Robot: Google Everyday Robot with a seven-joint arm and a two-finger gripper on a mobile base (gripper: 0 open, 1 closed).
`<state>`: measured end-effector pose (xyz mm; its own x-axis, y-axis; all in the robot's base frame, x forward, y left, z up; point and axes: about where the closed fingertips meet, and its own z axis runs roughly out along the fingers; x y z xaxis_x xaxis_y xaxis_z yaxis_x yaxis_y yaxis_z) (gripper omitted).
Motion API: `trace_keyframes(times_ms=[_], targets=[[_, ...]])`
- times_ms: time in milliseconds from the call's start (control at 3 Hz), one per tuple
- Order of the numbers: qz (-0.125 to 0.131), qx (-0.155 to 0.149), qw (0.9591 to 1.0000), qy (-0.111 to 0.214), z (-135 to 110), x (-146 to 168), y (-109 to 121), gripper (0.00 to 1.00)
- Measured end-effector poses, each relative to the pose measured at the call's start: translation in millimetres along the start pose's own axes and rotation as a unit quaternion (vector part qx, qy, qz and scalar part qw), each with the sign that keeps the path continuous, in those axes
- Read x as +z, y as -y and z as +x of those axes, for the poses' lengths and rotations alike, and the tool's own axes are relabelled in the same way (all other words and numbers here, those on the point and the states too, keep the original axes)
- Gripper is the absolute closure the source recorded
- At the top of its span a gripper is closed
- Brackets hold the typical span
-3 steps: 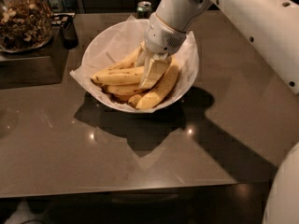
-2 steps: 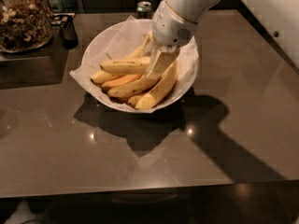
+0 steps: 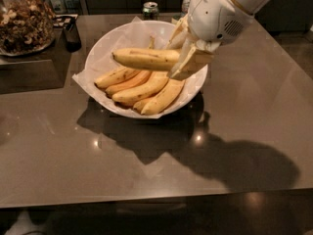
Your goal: Pick banana from white bowl
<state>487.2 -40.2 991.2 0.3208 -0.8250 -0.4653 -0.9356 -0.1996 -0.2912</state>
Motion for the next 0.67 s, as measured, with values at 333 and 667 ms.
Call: trace_keyframes(times_ms=[333,667], targets=[[0.033,0.029,0.9984,0.036,-1.6,-30.6,-47.1,1.0],[0.033,0.029,0.9984,0.036,-1.6,-30.6,-47.1,1.0]])
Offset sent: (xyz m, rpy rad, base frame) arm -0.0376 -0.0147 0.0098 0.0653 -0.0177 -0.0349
